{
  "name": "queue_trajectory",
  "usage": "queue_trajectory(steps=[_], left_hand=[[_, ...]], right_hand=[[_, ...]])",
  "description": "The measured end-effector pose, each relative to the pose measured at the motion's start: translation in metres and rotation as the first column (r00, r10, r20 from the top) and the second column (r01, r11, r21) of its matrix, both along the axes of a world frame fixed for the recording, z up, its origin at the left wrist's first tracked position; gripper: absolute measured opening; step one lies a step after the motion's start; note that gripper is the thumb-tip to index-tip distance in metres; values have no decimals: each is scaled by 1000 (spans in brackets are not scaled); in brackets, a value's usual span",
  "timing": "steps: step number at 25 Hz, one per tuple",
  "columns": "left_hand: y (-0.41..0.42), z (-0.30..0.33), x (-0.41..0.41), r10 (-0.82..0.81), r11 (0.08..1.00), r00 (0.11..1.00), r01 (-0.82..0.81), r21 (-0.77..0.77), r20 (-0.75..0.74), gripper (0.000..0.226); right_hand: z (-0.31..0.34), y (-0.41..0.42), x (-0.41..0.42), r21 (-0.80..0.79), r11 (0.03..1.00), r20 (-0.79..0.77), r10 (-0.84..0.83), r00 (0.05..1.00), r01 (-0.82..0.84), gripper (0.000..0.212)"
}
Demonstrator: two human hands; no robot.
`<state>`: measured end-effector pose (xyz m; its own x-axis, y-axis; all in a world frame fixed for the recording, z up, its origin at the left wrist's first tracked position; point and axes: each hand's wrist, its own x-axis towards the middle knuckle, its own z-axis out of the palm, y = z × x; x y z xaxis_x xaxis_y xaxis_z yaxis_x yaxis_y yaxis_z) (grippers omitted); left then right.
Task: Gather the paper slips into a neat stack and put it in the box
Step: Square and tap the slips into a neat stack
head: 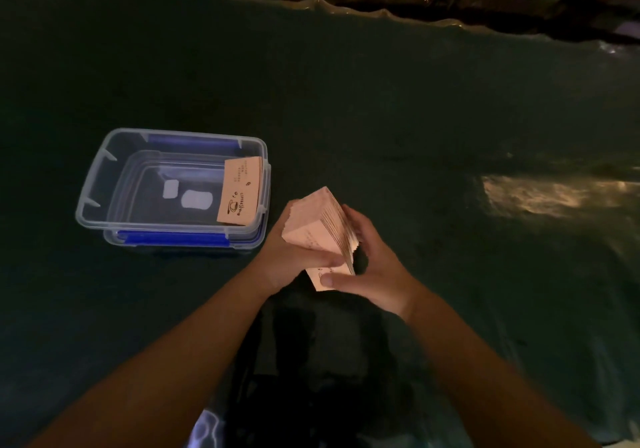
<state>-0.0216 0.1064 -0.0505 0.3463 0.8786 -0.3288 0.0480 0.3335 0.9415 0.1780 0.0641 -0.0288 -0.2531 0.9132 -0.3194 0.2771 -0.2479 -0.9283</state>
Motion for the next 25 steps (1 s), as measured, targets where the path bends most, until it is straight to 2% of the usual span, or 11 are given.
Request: queue_trajectory(steps=[3,6,8,11,13,15,18,21,23,24,25], left_hand=[[-3,7,2,-15,993,994,28,-116,110,109],[-4,11,-7,-48,995,995,55,-81,93,102],[-3,14,-16,-134,990,988,138,37,-82,99],[-2,12,-13,-223,951,892,288,115,-392,99],[-2,3,-7,-199,949,873,286,136,-446,103],[-5,-6,-6,-172,952,882,263,155,-439,107],[-13,-21,0,-134,972,905,199,123,-403,113],[-25,-26,16,-41,994,959,67,85,-280,112],[-32,-26,26,148,989,989,-148,-12,-23,82],[-34,-25,33,267,962,962,-263,-79,49,65],[-34,-22,39,357,930,933,-352,-104,37,50]], right_hand=[[0,-4,13,-37,999,-36,-14,999,13,110],[2,-8,23,4,999,19,-44,999,44,106],[6,-9,33,58,998,157,2,988,-11,108],[6,-9,41,92,991,322,67,944,-101,111],[-4,-12,39,103,993,290,31,957,-63,118],[-16,-16,35,91,994,171,-83,982,68,123],[-35,-24,27,44,981,116,-191,975,187,120],[-48,-33,9,39,920,-66,-386,920,389,91],[-52,-31,-8,-22,801,-167,-593,788,598,54],[-53,-28,-17,-21,731,-153,-676,721,682,37],[-52,-24,-23,-11,668,-134,-738,661,744,25]])
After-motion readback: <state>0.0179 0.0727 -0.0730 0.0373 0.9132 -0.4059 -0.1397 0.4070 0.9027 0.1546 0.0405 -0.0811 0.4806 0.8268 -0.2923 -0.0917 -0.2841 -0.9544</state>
